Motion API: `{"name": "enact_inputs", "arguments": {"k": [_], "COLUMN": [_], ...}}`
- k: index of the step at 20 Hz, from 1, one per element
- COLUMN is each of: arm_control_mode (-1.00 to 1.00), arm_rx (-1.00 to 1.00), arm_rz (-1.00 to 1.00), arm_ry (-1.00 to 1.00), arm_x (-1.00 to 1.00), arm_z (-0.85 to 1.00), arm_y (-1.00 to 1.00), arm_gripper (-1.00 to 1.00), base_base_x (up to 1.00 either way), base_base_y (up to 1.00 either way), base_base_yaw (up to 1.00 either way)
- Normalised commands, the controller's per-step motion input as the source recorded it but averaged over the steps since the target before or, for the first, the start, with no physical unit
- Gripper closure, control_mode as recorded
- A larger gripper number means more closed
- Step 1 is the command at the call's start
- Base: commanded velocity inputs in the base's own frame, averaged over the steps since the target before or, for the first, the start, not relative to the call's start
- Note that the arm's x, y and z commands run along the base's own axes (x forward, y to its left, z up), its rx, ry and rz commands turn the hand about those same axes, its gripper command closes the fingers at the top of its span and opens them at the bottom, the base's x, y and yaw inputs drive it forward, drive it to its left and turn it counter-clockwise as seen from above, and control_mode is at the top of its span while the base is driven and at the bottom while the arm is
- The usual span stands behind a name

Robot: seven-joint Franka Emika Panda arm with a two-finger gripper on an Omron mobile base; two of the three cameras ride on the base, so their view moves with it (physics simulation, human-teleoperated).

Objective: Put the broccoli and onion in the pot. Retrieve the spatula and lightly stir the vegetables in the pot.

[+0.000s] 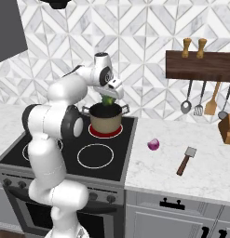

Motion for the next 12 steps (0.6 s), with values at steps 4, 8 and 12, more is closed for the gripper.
{"name": "enact_inputs", "arguments": {"k": [4,8,12], "arm_control_mode": [-1.00,-1.00,-1.00], "arm_rx": [0.00,0.00,0.00], "arm_rz": [0.13,0.09,0.08], "arm_ry": [0.00,0.00,0.01], "arm_x": [0.53,0.36,0.33], "arm_z": [-0.73,-0.62,-0.51], "arm_y": [0.13,0.13,0.21], "arm_gripper": [1.00,1.00,1.00], "base_base_x": [0.00,0.00,0.00], "base_base_y": [0.00,0.00,0.00], "base_base_yaw": [0.00,0.00,0.00]}}
